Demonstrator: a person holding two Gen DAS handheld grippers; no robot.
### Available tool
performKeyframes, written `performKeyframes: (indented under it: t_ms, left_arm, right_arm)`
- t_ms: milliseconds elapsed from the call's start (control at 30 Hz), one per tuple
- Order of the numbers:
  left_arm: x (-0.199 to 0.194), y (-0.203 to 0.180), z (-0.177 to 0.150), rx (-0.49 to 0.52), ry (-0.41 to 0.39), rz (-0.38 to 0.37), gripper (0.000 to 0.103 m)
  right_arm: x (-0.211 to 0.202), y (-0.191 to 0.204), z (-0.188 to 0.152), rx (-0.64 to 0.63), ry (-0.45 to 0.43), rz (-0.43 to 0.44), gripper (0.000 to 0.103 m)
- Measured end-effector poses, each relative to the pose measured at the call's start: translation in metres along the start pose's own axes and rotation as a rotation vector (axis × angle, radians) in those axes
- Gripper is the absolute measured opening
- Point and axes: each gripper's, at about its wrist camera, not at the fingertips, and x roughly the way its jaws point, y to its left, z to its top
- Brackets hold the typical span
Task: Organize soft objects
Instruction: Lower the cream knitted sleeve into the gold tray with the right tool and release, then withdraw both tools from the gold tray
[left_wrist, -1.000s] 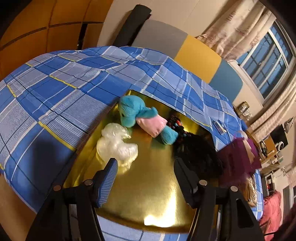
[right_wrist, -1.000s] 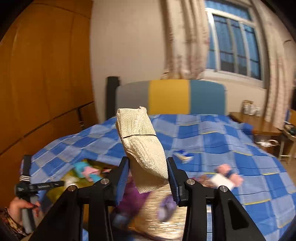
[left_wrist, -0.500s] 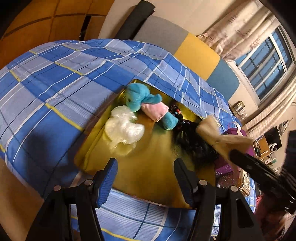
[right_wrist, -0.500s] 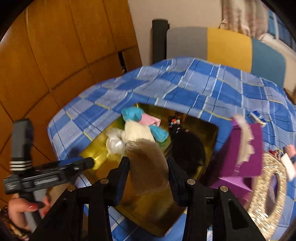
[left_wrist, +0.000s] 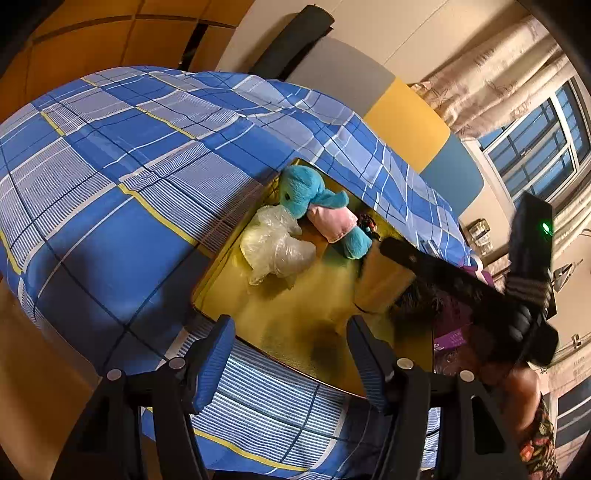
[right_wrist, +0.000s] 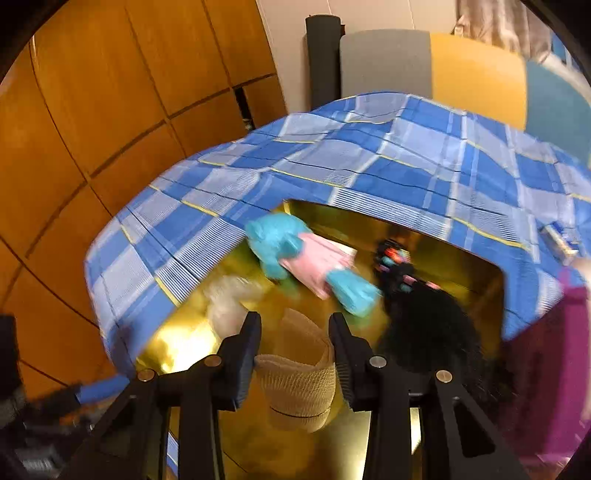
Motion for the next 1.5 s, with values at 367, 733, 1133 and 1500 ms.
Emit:
performKeyframes:
  t_ms: [367, 733, 1133, 1500]
  left_arm:
    - [0.003, 0.004, 0.000, -0.019, 0.007, -0.002, 0.063]
    - [0.001, -0.010, -0.005, 0.011, 0.009, -0.003, 0.063]
    - [0.011, -0.031, -0.017, 0.047, 0.041, -0.017, 0.063]
    - [0.012, -0.078, -0.036, 0.160, 0.068, -0.110, 0.063]
  right_arm:
    - [-0.032, 0.006, 0.027, -0.017, -0.158, -0.005, 0.063]
    - [-0.021, -0.001, -0.008, 0.021, -0.015, -0.061, 0.044]
    - [-0.101, 0.024, -0.029, -0.083, -0.140, -0.111, 0.045]
    - [-0.174, -0.038, -0.046, 0.018, -0.234, -0.222, 0.051]
